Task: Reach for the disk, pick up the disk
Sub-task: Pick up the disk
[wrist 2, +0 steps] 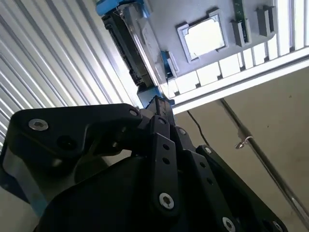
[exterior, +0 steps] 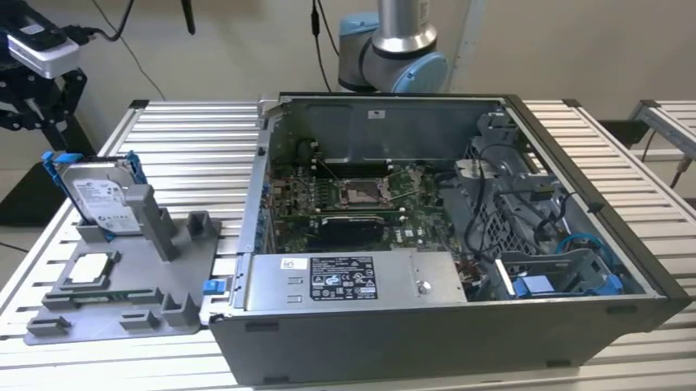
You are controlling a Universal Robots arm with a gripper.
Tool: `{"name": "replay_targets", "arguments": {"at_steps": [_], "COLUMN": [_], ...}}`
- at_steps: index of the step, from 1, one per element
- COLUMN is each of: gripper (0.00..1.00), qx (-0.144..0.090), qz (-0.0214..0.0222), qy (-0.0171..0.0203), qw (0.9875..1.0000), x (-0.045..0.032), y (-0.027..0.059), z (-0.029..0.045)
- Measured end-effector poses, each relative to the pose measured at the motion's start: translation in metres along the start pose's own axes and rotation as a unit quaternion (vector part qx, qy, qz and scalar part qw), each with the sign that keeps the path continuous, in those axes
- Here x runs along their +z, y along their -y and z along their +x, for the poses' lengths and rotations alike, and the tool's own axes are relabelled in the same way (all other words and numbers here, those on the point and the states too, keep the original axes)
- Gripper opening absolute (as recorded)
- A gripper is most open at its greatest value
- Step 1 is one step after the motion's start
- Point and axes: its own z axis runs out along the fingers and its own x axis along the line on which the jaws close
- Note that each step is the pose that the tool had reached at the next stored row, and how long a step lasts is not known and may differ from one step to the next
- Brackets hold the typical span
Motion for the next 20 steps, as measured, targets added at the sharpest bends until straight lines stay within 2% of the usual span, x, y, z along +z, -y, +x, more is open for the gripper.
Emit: {"name": "replay_targets", "arguments": {"at_steps": [1, 5, 9, 12, 15, 18, 20], "gripper": [0.00, 0.00, 0.00, 0.00, 0.00, 0.00, 0.00], "qx": [-0.018, -0.055, -0.091, -0.118, -0.145, -0.172, -0.190], "qz": [0.0000, 0.0000, 0.0001, 0.0001, 0.0002, 0.0002, 0.0004], "qy": [-0.0006, -0.0018, -0.0031, -0.0040, -0.0049, -0.0058, -0.0062], "qw": [0.9998, 0.9985, 0.9958, 0.9930, 0.9894, 0.9851, 0.9817], "x": [0.0001, 0.0004, 0.0008, 0.0012, 0.0016, 0.0020, 0.0024], "y": [-0.0001, 0.0000, 0.0000, 0.0000, 0.0000, 0.0000, 0.0000], "z": [0.0000, 0.0000, 0.0000, 0.0000, 0.0000, 0.0000, 0.0000]}}
